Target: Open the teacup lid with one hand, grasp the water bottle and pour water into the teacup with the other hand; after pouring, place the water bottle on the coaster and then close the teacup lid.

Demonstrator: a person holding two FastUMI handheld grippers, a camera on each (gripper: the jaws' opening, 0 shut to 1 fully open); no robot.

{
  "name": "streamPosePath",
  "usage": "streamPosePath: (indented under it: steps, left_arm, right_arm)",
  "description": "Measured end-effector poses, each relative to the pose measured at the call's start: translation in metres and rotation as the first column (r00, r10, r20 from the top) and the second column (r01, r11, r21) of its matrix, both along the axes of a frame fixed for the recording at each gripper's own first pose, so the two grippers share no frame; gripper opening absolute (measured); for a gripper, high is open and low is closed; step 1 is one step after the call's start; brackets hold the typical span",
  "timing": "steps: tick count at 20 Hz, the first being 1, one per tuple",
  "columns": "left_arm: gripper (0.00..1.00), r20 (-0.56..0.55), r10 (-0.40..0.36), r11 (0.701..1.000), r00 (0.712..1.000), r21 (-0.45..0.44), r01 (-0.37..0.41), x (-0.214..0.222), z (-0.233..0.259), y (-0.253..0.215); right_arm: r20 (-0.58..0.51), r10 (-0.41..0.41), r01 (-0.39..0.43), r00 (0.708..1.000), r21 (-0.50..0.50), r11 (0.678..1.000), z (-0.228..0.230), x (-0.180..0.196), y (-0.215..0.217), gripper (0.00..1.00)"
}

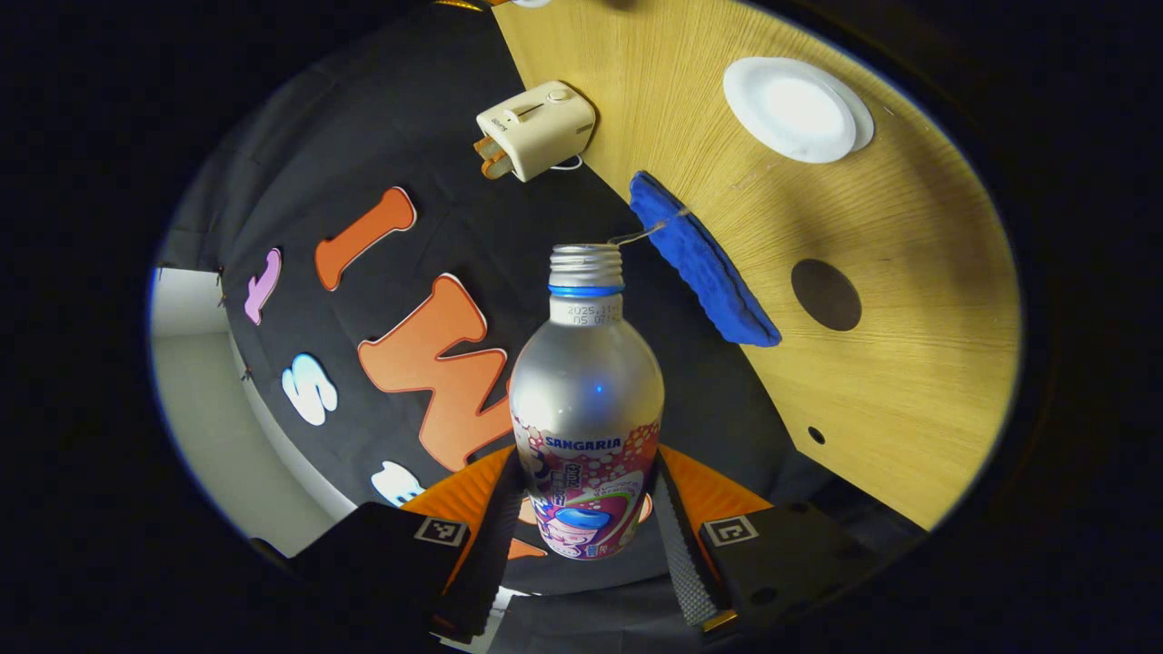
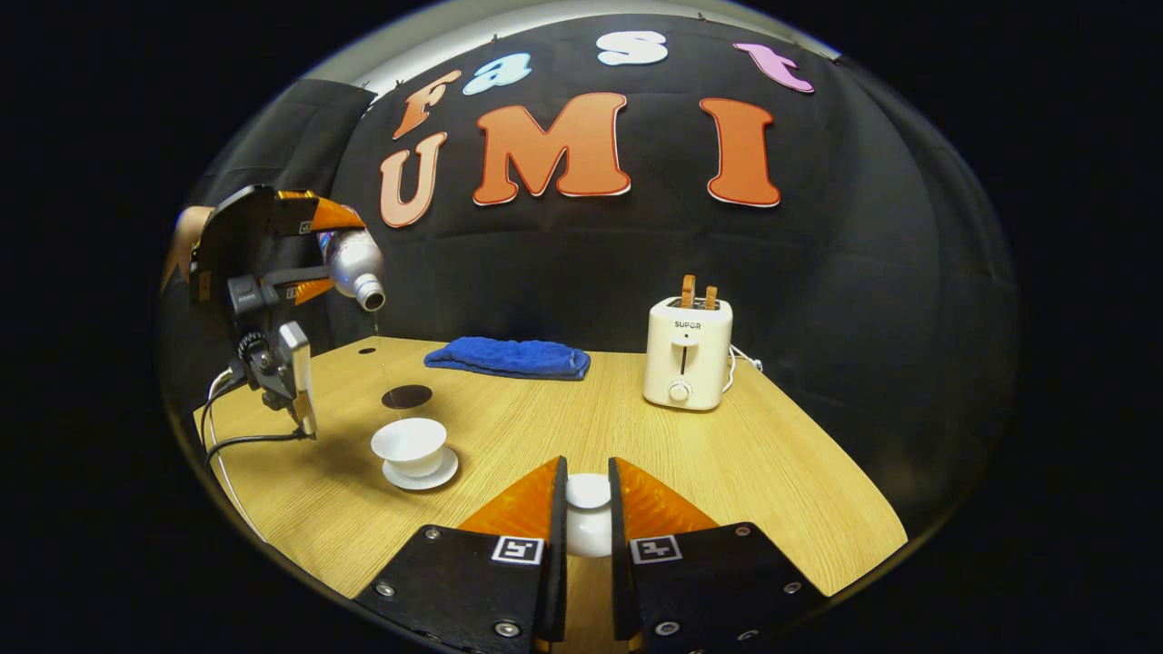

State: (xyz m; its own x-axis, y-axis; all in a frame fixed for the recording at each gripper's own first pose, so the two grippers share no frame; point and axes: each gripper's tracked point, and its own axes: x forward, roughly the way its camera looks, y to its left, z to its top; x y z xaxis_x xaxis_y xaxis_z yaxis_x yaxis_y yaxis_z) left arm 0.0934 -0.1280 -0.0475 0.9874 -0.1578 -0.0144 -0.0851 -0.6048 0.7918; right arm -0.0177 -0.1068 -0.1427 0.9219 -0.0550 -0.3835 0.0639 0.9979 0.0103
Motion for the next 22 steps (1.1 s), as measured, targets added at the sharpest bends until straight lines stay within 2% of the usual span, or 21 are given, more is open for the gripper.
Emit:
streamPosePath:
  steps: [1, 3, 5, 6, 9, 10, 11, 13, 15, 16, 17, 18, 19, 20, 22]
  left_arm:
    - [0.8, 0.007, -0.01, 1.0, 1.0, 0.003, 0.01, -0.001, 0.0, -0.001]
    - [0.82, 0.015, -0.03, 1.0, 0.999, 0.004, 0.03, -0.003, -0.002, -0.004]
    - [0.76, 0.019, -0.042, 0.999, 0.999, 0.011, 0.042, -0.003, -0.004, -0.006]
    - [0.76, 0.011, -0.05, 0.999, 0.999, 0.012, 0.05, -0.004, -0.006, -0.009]
    - [0.75, -0.027, -0.053, 0.999, 0.998, 0.005, 0.053, -0.005, -0.039, -0.014]
    - [0.75, -0.04, -0.051, 0.999, 0.998, -0.016, 0.05, -0.004, -0.047, -0.013]
    - [0.83, -0.051, -0.051, 0.998, 0.997, -0.043, 0.049, -0.005, -0.056, -0.013]
    - [0.83, -0.08, -0.056, 0.994, 0.995, -0.1, 0.048, -0.006, -0.072, -0.014]
    - [0.77, -0.117, -0.055, 0.983, 0.992, -0.183, 0.033, -0.006, -0.086, -0.012]
    - [0.75, -0.136, -0.057, 0.97, 0.989, -0.24, 0.023, -0.006, -0.091, -0.011]
    - [0.84, -0.152, -0.061, 0.952, 0.987, -0.306, 0.012, -0.007, -0.095, -0.011]
    - [0.79, -0.169, -0.066, 0.927, 0.983, -0.374, -0.002, -0.006, -0.097, -0.012]
    - [0.79, -0.176, -0.068, 0.897, 0.982, -0.442, -0.017, -0.006, -0.097, -0.012]
    - [0.79, -0.176, -0.07, 0.859, 0.982, -0.51, -0.03, -0.004, -0.094, -0.01]
    - [0.78, -0.17, -0.073, 0.76, 0.983, -0.647, -0.055, -0.003, -0.084, -0.007]
  right_arm:
    - [0.0, 0.003, -0.003, 1.0, 0.001, 1.0, 0.002, 0.001, 0.001, 0.2]
    - [-0.002, 0.003, -0.003, 1.0, 0.003, 1.0, -0.001, 0.001, 0.003, 0.2]
    - [-0.006, 0.003, -0.003, 1.0, 0.002, 1.0, -0.003, 0.002, 0.003, 0.2]
    - [-0.009, 0.004, -0.004, 1.0, 0.003, 1.0, -0.004, 0.003, 0.006, 0.2]
    - [-0.015, 0.007, -0.007, 1.0, 0.012, 1.0, -0.006, 0.002, 0.009, 0.2]
    - [-0.016, 0.014, -0.014, 1.0, 0.013, 1.0, -0.008, 0.002, 0.011, 0.2]
    - [-0.016, 0.014, -0.014, 1.0, 0.011, 1.0, -0.008, 0.002, 0.012, 0.2]
    - [-0.024, 0.013, -0.013, 1.0, 0.011, 1.0, -0.011, 0.001, 0.013, 0.2]
    - [-0.029, 0.008, -0.008, 1.0, 0.016, 1.0, -0.012, 0.003, 0.014, 0.2]
    - [-0.029, 0.006, -0.005, 1.0, 0.02, 1.0, -0.012, 0.002, 0.014, 0.2]
    - [-0.029, 0.007, -0.006, 1.0, 0.025, 1.0, -0.011, 0.002, 0.016, 0.2]
    - [-0.028, 0.005, -0.004, 1.0, 0.029, 1.0, -0.009, 0.004, 0.018, 0.2]
    - [-0.028, 0.006, -0.005, 1.0, 0.032, 0.999, -0.008, 0.004, 0.019, 0.2]
    - [-0.025, 0.003, -0.002, 1.0, 0.038, 0.999, -0.009, 0.005, 0.021, 0.2]
    - [-0.021, 0.008, -0.007, 1.0, 0.049, 0.999, -0.006, 0.008, 0.026, 0.2]
